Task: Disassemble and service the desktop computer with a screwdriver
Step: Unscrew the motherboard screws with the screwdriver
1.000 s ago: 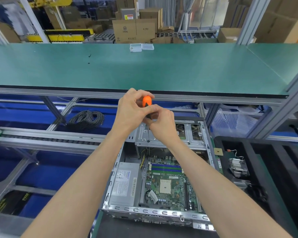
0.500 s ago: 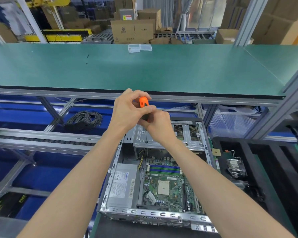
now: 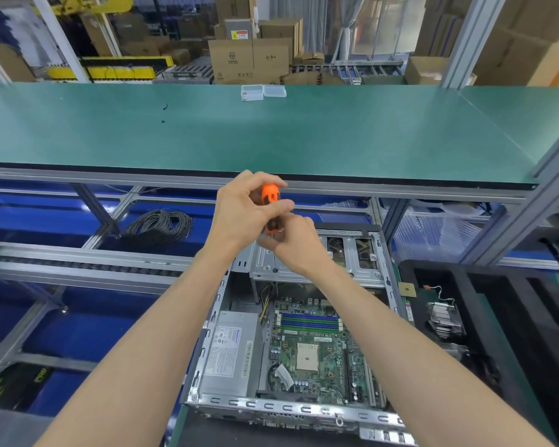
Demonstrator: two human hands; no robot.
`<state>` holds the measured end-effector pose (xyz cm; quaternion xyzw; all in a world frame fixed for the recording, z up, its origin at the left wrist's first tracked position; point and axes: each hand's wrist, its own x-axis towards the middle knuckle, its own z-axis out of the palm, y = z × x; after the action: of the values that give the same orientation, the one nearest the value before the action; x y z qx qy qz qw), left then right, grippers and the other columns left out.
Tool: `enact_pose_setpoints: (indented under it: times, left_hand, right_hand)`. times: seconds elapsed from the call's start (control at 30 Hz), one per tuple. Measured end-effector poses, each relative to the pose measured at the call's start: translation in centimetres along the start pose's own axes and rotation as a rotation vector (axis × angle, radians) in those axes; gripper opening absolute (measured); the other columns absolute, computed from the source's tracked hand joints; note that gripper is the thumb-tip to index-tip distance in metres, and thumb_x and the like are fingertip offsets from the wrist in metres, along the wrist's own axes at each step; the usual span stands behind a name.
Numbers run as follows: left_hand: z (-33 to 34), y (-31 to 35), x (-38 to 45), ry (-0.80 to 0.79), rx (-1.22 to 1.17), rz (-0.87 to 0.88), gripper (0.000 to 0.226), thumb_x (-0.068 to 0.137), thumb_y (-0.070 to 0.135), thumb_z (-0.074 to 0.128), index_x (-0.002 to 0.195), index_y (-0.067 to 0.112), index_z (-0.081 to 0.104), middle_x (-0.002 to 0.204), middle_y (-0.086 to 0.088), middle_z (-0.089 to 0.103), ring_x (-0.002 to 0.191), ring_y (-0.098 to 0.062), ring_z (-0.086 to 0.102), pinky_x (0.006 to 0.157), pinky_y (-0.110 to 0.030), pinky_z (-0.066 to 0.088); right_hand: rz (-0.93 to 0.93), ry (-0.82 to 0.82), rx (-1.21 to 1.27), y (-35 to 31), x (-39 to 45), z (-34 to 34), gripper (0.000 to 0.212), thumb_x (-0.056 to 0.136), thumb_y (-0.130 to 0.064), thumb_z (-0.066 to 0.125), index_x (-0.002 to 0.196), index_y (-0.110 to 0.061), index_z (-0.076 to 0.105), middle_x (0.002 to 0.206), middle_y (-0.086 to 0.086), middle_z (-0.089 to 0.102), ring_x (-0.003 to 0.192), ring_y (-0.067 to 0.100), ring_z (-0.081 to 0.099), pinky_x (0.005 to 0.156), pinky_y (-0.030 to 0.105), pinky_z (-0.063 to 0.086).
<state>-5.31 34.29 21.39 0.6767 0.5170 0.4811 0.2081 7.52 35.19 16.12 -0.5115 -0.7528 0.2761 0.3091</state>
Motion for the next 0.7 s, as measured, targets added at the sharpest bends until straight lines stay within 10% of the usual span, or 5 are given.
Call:
enact_pose_setpoints:
  times: [0.27, 0.47, 0.57, 0.7]
  left_hand:
    - [0.6, -0.4, 0.5, 0.050, 0.242, -0.079, 0.059, 0.050, 0.074, 0.078, 0.077, 0.023, 0.064, 0.081, 0.003, 0.055, 0.076, -0.013, 0.053, 0.065, -0.025, 0.041]
    - [0.2, -3.5, -5.9, 0.177, 0.023, -0.107, 0.041, 0.092, 0.049, 0.053, 0.068, 0.020, 0.069, 0.064, 0.006, 0.063, 0.061, -0.012, 0.058, 0.059, -0.028, 0.044]
    - [1.7, -6.7, -9.7, -0.119, 0.224, -0.190, 0.031, 0.090, 0.028, 0.056, 0.061, 0.020, 0.066, 0.057, 0.007, 0.060, 0.056, -0.008, 0.054, 0.059, -0.031, 0.041]
    - [4.5, -9.4, -9.5, -0.657, 0.515, -0.390, 0.029, 0.090, 0.014, 0.054, 0.101, 0.026, 0.078, 0.093, 0.004, 0.073, 0.087, -0.016, 0.064, 0.081, -0.032, 0.054]
  right_hand:
    - [0.065, -0.026, -0.116, 3.2, -1.4, 2.8, 0.014, 0.095, -0.020, 0.065, 0.087, -0.009, 0.069, 0.077, 0.012, 0.069, 0.081, 0.034, 0.059, 0.074, 0.042, 0.050]
    - [0.045, -0.133, -0.177, 4.4, -1.5, 3.1, 0.020, 0.100, -0.018, 0.058, 0.089, -0.003, 0.064, 0.082, 0.017, 0.069, 0.081, 0.035, 0.060, 0.070, 0.041, 0.049]
    - [0.068, -0.166, -0.160, 4.7, -1.4, 2.9, 0.016, 0.099, -0.017, 0.058, 0.093, -0.004, 0.067, 0.091, 0.015, 0.071, 0.085, 0.032, 0.060, 0.075, 0.039, 0.050]
    - [0.038, -0.186, -0.167, 4.5, -1.4, 2.6, 0.018, 0.100, -0.012, 0.056, 0.090, 0.000, 0.066, 0.088, 0.013, 0.071, 0.081, 0.029, 0.060, 0.074, 0.039, 0.049]
